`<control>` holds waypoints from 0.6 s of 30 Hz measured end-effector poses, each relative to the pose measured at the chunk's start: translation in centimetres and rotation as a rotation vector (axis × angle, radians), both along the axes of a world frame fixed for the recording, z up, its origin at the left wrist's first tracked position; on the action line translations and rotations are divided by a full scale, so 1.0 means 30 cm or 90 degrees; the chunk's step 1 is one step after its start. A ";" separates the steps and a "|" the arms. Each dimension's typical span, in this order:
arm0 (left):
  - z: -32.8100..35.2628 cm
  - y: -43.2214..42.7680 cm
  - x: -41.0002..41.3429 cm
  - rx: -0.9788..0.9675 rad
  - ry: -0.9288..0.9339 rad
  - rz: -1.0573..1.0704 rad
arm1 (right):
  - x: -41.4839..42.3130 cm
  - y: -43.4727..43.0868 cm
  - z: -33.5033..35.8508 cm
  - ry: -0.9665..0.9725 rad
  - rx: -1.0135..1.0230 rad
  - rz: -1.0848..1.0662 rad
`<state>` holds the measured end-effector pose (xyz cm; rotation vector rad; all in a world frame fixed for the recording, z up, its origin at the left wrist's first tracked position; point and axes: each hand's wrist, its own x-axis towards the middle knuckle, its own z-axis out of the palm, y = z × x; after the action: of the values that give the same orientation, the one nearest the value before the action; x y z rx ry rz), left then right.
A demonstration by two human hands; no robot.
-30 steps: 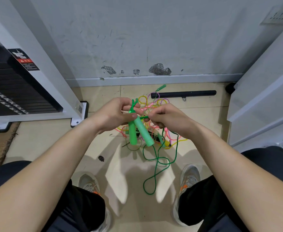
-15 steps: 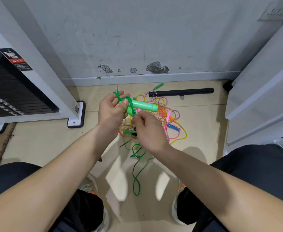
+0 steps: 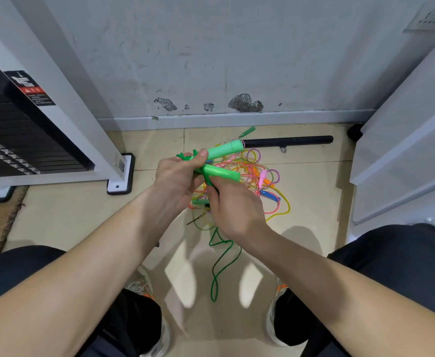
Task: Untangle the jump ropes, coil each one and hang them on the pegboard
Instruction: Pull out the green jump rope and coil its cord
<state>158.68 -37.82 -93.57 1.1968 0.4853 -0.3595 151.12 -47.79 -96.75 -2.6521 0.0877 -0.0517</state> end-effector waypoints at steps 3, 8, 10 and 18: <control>0.035 0.026 0.025 -0.031 0.021 0.008 | -0.024 0.005 -0.023 0.041 0.158 0.029; 0.071 0.091 0.055 -0.131 0.050 -0.093 | 0.013 -0.090 -0.029 0.229 0.382 -0.007; 0.073 0.111 0.056 -0.133 0.070 -0.151 | 0.039 -0.140 -0.013 0.246 0.421 -0.026; 0.053 0.118 0.031 0.103 -0.030 -0.359 | 0.090 -0.219 0.021 0.158 0.445 -0.016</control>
<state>159.60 -34.28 -91.97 1.4897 0.1275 -0.7820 153.82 -54.38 -96.11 -1.9461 0.1826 0.2554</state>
